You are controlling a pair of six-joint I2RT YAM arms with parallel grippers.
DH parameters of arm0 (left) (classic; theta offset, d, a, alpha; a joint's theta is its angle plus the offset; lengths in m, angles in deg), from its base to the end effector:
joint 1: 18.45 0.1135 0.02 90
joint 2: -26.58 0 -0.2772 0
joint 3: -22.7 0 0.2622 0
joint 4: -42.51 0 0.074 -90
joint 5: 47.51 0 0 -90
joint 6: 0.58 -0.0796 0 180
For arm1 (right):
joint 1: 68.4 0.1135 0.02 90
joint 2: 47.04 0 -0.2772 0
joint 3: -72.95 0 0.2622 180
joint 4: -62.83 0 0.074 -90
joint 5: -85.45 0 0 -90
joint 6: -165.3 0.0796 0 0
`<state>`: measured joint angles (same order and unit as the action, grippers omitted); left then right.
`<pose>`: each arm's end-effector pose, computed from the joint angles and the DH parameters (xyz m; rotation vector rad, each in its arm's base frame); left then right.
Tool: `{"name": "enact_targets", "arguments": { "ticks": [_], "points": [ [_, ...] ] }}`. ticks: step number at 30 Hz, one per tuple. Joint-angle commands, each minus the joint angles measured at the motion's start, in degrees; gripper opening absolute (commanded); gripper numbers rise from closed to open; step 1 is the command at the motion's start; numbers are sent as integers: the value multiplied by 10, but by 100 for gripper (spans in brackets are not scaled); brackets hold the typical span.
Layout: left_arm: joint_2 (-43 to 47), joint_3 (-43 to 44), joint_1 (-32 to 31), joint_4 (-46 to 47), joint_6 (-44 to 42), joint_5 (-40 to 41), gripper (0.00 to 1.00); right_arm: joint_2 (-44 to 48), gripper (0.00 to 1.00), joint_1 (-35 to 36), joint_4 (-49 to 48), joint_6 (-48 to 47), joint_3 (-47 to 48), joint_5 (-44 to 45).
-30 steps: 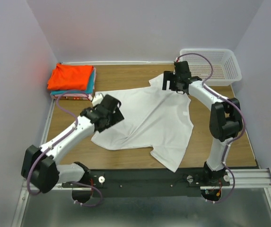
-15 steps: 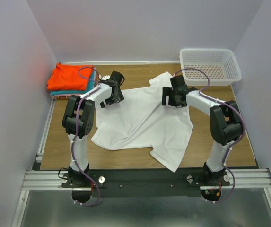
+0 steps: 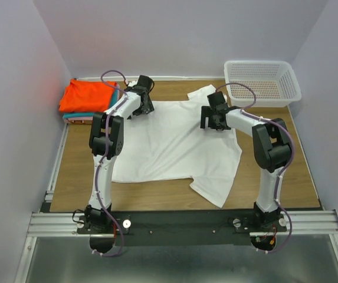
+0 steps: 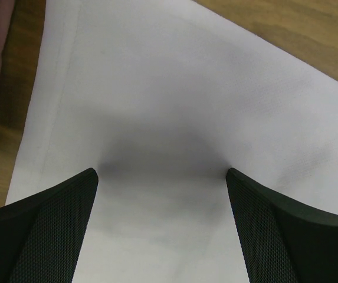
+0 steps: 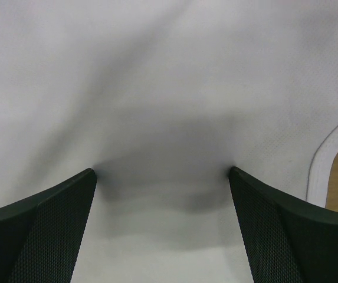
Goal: Fold and stack the t-shirts
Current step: Flatten the tshirt out
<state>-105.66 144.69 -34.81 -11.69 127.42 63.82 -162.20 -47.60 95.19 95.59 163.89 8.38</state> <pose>0.5150 -0.1210 0.1384 -0.5914 2.5088 0.1647 0.4368 0.1469 0.1303 0.0745 2.5198 -0.0019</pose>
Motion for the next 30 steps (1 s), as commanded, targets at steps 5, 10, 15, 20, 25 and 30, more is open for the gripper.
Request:
{"name": "enact_targets", "arguments": {
  "ticks": [5,10,15,20,25,30],
  "points": [
    [-98,155,31,-75,-50,13,97,-41,100,-14,5,-58,54,25],
    [-96,224,31,-60,-86,1,97,17,100,-14,5,-100,57,-18],
    [-3,186,26,-48,-77,-8,97,129,100,0,5,-104,-18,-92],
    [161,-3,-15,-18,-32,12,97,278,100,50,5,-21,-152,-139],
    [331,-310,-70,54,38,22,97,391,100,169,11,67,-286,-150],
    [468,-536,-107,104,115,-6,97,439,100,288,11,131,-376,-163]
  ]
}}
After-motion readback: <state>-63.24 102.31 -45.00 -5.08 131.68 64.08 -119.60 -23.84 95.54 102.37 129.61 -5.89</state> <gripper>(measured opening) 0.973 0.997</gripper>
